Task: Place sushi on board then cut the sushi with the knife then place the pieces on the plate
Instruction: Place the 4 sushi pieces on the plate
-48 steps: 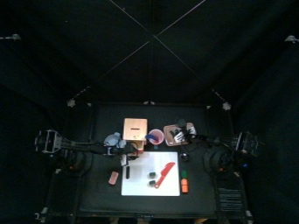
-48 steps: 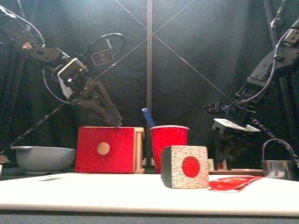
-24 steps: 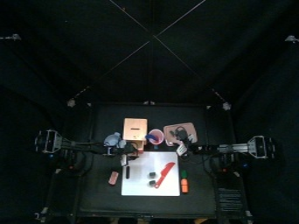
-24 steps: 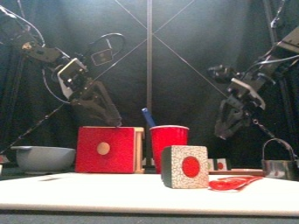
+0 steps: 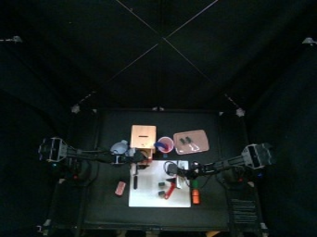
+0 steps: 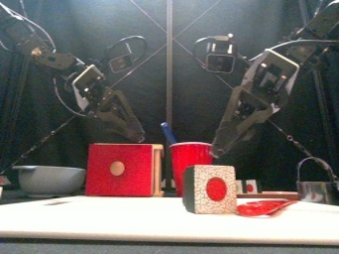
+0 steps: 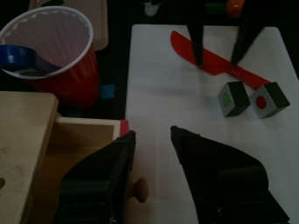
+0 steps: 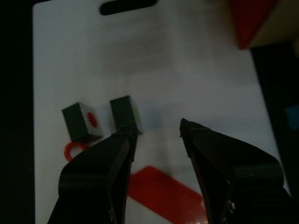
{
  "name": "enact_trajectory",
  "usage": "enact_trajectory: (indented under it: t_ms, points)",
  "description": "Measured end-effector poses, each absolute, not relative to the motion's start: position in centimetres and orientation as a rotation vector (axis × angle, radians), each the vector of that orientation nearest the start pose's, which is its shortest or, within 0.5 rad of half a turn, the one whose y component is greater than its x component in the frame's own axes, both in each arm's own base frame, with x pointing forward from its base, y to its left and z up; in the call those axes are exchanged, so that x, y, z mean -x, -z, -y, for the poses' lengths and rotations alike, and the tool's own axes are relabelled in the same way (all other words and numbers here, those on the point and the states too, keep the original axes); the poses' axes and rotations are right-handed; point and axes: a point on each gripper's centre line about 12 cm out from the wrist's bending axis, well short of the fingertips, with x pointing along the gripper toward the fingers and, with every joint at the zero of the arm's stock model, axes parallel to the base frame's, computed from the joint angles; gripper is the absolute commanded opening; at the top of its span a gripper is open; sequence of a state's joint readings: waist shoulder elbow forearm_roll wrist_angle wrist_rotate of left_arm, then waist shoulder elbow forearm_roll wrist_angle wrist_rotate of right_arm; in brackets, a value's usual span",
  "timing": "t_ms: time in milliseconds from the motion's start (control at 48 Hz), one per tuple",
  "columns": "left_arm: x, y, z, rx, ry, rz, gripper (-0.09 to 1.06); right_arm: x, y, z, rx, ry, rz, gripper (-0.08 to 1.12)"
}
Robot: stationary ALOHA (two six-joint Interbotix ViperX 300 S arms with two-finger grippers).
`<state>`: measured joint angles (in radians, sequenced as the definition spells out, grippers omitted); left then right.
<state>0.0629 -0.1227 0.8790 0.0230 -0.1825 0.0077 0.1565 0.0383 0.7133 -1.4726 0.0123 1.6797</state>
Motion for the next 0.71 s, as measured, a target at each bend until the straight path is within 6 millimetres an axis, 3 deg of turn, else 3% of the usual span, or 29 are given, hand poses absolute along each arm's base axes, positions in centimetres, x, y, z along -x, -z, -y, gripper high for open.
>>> enact_trajectory:
  t_ms: [521,708]
  points:
    - [-33.9,-16.2,-2.0,-0.013,-0.045,-0.577,0.78,-37.9,-11.7,-6.4,-0.142,-0.098,-0.817,0.79]
    - [-33.9,-16.1,-2.0,-0.015,-0.045,-0.581,0.78,-37.9,-10.8,-6.3,-0.140,-0.093,-0.839,0.64]
